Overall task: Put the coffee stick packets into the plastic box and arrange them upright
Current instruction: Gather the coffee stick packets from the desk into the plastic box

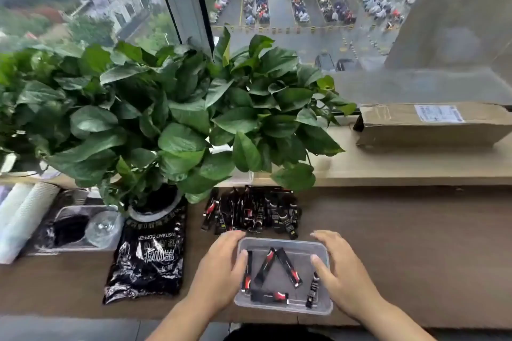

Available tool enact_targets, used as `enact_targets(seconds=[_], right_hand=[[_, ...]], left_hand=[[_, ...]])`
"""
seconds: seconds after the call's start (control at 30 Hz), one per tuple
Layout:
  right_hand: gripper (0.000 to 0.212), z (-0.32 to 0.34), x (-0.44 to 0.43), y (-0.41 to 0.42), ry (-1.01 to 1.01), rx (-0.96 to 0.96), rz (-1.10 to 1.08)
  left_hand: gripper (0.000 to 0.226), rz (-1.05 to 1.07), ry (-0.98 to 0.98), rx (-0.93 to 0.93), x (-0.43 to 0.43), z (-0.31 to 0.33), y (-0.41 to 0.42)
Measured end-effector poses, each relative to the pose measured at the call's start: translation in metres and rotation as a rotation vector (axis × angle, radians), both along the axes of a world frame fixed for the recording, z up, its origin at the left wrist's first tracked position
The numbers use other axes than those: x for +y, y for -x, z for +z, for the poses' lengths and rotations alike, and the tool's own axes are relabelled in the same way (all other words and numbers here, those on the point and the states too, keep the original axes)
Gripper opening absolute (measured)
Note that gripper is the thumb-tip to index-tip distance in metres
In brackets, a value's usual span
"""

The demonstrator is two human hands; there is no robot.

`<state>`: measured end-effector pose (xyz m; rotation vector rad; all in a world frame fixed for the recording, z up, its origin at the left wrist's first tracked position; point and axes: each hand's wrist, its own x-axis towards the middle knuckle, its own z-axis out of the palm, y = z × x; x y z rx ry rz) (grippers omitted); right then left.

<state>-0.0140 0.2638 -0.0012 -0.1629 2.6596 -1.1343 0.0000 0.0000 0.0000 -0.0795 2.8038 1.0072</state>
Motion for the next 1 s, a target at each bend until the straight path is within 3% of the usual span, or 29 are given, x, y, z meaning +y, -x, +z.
enact_targets(seconds=[0.13, 0.3, 0.5, 0.63, 0.67, 0.73, 0.8, 0.83, 0.87, 0.93, 0.97, 1.0], right_hand=[[0.065, -0.034, -0.007, 0.012, -0.018, -0.014, 0.041], [0.061, -0.097, -0.012, 0.016, 0.029, 0.024, 0.006], [0.051, -0.149, -0.017, 0.027, -0.081, 0.189, 0.024], [0.04, -0.164, -0.014, 0.018, -0.014, 0.331, -0.01], [0.039, -0.168, -0.012, 0.02, -0.01, 0.331, -0.007], [0.035, -0.173, -0.006, 0.034, -0.047, 0.054, 0.116], [0.052, -0.197, 0.007, 0.044, -0.001, -0.01, 0.209], [0.061, -0.195, 0.006, 0.047, -0.103, 0.089, 0.346], [0.06, -0.193, -0.006, 0.047, -0.041, 0.196, 0.321], [0.069, -0.183, -0.024, 0.027, 0.063, 0.471, 0.051], [0.072, -0.188, -0.016, 0.02, 0.091, 0.531, 0.074], [0.073, -0.182, -0.013, 0.011, 0.086, 0.547, 0.112]], left_hand=[[0.046, -0.02, -0.011, 0.077, 0.006, -0.033, 0.018], [0.068, -0.099, -0.003, 0.048, 0.009, -0.089, 0.025], [0.056, -0.138, -0.106, 0.022, 0.007, -0.14, 0.034], [0.042, -0.075, -0.177, 0.132, 0.003, -0.16, 0.025], [0.043, -0.065, -0.203, 0.161, 0.003, -0.161, 0.024], [0.039, -0.056, -0.23, 0.176, 0.009, -0.161, 0.037], [0.024, -0.251, -0.221, 0.043, 0.005, -0.162, 0.036], [0.023, -0.253, -0.232, 0.059, -0.003, -0.164, 0.048], [0.028, -0.254, -0.229, 0.077, -0.006, -0.167, 0.058], [0.043, -0.398, -0.19, 0.248, -0.003, -0.181, 0.05], [0.052, -0.262, -0.239, 0.27, 0.01, -0.176, 0.04], [0.056, -0.193, -0.159, 0.362, 0.016, -0.176, 0.031]])
